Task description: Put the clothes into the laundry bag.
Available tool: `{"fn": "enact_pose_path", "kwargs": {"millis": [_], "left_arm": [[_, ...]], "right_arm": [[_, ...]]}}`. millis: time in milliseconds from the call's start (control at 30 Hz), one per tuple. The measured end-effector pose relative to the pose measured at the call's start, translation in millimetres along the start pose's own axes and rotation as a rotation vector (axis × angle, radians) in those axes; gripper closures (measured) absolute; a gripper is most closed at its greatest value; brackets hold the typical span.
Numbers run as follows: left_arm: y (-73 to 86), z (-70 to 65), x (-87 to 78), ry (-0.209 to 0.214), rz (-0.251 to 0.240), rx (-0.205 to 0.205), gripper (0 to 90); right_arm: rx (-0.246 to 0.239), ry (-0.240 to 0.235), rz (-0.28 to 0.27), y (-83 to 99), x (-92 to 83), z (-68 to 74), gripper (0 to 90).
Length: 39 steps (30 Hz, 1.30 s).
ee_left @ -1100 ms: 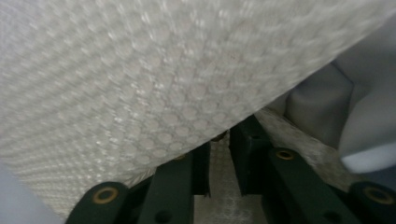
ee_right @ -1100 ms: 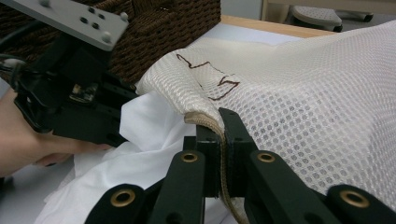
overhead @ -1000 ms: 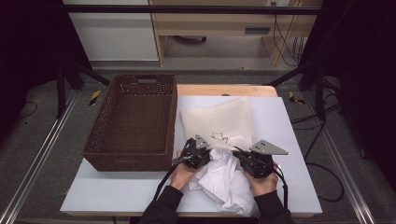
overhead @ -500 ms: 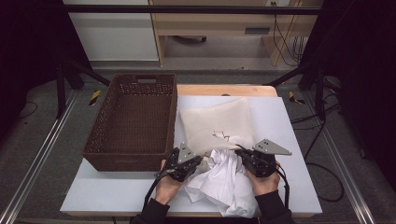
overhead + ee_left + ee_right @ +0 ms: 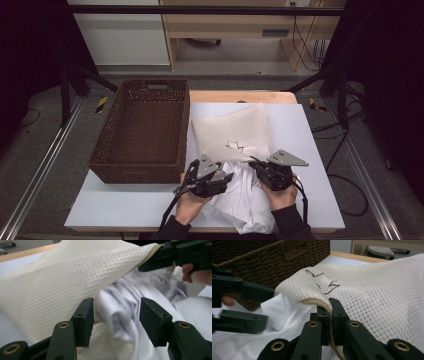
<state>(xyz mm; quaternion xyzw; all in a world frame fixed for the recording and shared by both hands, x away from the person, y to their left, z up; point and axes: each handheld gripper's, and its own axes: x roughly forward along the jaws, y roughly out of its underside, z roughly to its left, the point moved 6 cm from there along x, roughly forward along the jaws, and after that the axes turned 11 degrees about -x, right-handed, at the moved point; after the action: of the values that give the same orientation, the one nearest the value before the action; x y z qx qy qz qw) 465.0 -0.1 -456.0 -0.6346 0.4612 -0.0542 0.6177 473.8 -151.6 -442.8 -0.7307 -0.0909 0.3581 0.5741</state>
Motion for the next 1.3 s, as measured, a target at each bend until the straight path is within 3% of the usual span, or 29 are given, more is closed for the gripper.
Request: {"fn": "enact_pose_path", "kwargs": {"millis": [67, 133, 233, 300, 367, 433, 567, 633, 700, 800, 867, 967, 1067, 1167, 1233, 1300], "left_arm": [[1.3, -1.6, 12.4, -0.017, 0.027, -0.001, 65.2], [2.9, -8.4, 18.7, 0.027, 0.032, -0.012, 82.5], [5.1, -25.8, 24.9, 0.049, 0.047, 0.058, 84.6], [5.4, -35.8, 32.5, 0.029, 0.063, 0.107, 84.5], [4.0, -37.1, 41.4, -0.005, 0.079, 0.129, 84.4], [0.4, -30.8, 52.1, -0.039, 0.107, 0.128, 84.5], [-8.0, -6.7, 61.8, -0.129, 0.112, 0.107, 84.2], [-8.6, 1.2, 60.5, -0.127, 0.107, 0.059, 83.2], [-8.2, 0.2, 50.6, -0.104, 0.077, 0.041, 75.7], [-5.7, -5.8, 30.8, -0.079, 0.035, 0.062, 49.3], [-0.3, -9.3, 15.8, -0.038, 0.016, 0.051, 37.4], [15.0, -10.5, 3.4, 0.012, 0.043, 0.019, 28.1], [34.3, -11.6, 7.0, 0.046, 0.097, -0.016, 24.0], [48.1, -11.6, 16.8, 0.043, 0.109, -0.047, 29.7], [50.5, -9.9, 19.0, 0.046, 0.114, -0.074, 42.8], [47.3, -7.5, 15.2, 0.009, 0.114, -0.068, 63.9]], "right_arm": [[-0.002, -0.001, -0.004, -0.4, -0.1, 0.1, 87.3], [-0.003, 0.000, -0.005, -0.6, -0.3, -0.3, 87.4], [0.006, -0.002, -0.012, -1.6, -0.3, -0.9, 87.5], [0.001, -0.007, -0.019, -3.1, -0.7, 0.2, 87.5], [-0.007, -0.014, -0.035, -6.0, -3.1, 2.3, 87.5], [-0.010, -0.013, -0.044, -7.6, -6.2, 2.4, 87.4], [0.004, -0.007, -0.045, -5.5, -10.2, -2.2, 87.5], [0.015, 0.001, -0.031, -2.3, -9.6, -4.9, 87.4], [0.019, 0.000, -0.009, 1.7, -6.5, -5.8, 87.4], [0.018, -0.002, 0.005, 4.3, -3.4, -4.9, 87.3], [0.014, -0.003, 0.005, 4.2, -3.2, -4.3, 87.3], [0.011, -0.005, 0.007, 4.5, -2.3, -3.3, 87.2], [0.007, -0.007, 0.016, 5.4, -0.7, -1.7, 87.1], [0.004, -0.014, 0.021, 6.4, 0.9, -0.1, 87.1], [0.001, -0.016, 0.026, 7.2, 1.8, 0.8, 87.1], [0.002, -0.018, 0.029, 7.5, 2.3, 1.1, 87.2]]}}
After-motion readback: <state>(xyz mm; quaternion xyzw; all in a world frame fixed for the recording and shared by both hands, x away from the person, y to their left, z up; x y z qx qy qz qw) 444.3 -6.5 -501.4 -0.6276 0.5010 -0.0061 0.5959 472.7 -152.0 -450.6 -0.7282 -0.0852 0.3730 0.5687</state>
